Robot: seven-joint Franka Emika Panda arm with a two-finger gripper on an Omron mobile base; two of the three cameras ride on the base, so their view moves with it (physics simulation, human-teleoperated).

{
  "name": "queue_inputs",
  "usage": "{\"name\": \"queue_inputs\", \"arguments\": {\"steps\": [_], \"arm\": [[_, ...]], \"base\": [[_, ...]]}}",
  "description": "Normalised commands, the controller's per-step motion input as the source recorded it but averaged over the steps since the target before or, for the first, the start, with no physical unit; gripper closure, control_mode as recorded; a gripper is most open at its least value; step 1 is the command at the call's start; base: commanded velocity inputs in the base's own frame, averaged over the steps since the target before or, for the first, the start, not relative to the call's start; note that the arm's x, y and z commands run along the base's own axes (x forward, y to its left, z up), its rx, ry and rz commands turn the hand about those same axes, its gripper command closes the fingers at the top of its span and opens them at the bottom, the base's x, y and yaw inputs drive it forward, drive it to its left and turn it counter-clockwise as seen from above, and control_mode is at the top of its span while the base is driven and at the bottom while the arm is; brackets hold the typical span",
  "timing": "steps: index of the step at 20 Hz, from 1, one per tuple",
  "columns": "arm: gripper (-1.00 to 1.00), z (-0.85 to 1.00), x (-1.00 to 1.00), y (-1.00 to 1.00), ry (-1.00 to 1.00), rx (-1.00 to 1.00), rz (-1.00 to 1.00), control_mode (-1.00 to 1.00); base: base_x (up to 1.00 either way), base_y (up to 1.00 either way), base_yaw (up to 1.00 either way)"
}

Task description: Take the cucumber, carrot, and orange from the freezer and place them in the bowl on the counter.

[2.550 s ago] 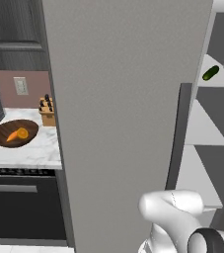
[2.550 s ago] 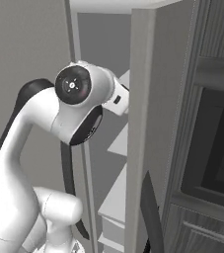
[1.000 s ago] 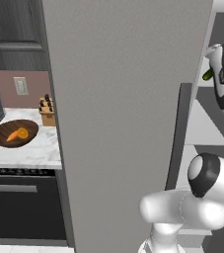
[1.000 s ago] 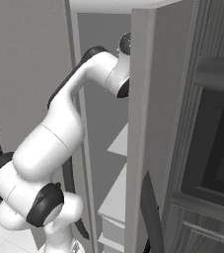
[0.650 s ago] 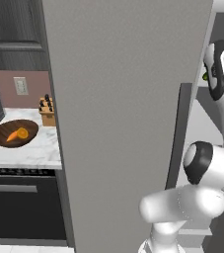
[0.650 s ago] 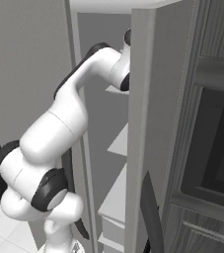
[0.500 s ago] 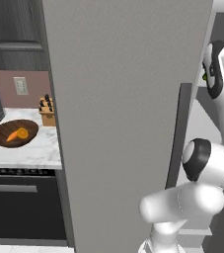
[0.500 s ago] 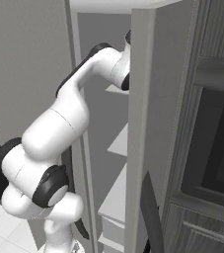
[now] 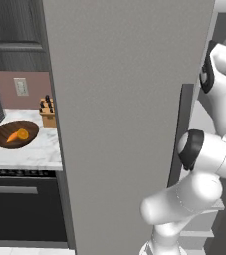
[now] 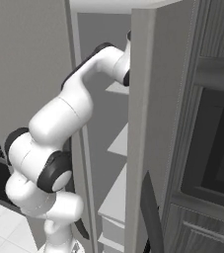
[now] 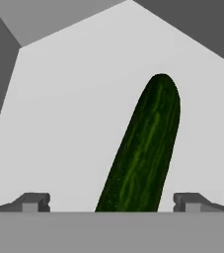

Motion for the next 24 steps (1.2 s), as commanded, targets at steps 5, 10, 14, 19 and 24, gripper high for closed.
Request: {"name": "queue_inputs", "arguments": {"steps": [5,10,14,19,24], "arm": [[1.0,-0.29,0.26,0.0,0.09,0.0,0.0,-1.0],[1.0,0.0,0.03,0.0,0.0,0.0,0.0,-1.0],[1.0,0.0,-0.22,-0.04,0.0,0.0,0.0,-1.0],[1.0,0.09,-0.9,-0.14,-0.02,0.07,-0.01,-1.0],[1.0,0.14,-1.0,-0.04,-0.13,0.07,0.0,-1.0]], "base": [[0.0,0.0,0.0],[0.0,0.0,0.0],[0.0,0.0,0.0],[0.0,0.0,0.0],[0.0,0.0,0.0]]}}
